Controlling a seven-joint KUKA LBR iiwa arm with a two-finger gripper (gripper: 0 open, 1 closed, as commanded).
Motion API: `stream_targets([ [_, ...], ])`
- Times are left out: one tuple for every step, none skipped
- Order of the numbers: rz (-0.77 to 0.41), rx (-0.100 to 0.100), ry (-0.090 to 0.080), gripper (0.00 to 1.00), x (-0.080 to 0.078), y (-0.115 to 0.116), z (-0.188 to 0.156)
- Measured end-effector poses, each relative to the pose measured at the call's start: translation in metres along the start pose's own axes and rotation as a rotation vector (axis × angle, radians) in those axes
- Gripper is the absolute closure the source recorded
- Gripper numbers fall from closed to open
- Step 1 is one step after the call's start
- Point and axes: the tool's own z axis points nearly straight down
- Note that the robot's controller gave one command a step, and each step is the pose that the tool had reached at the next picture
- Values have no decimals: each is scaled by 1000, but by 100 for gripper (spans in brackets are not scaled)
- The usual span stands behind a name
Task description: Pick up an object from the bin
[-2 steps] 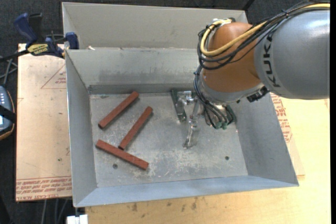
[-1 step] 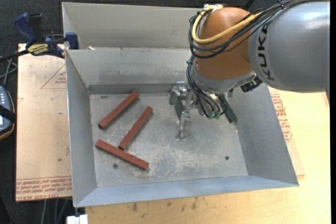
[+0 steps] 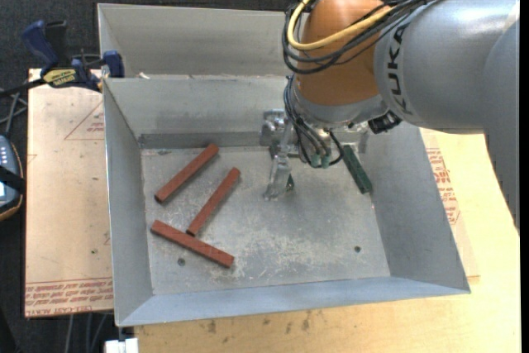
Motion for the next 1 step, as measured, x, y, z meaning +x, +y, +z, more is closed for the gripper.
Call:
stream_targets([
  [-292,0,3,0,8,46,57],
])
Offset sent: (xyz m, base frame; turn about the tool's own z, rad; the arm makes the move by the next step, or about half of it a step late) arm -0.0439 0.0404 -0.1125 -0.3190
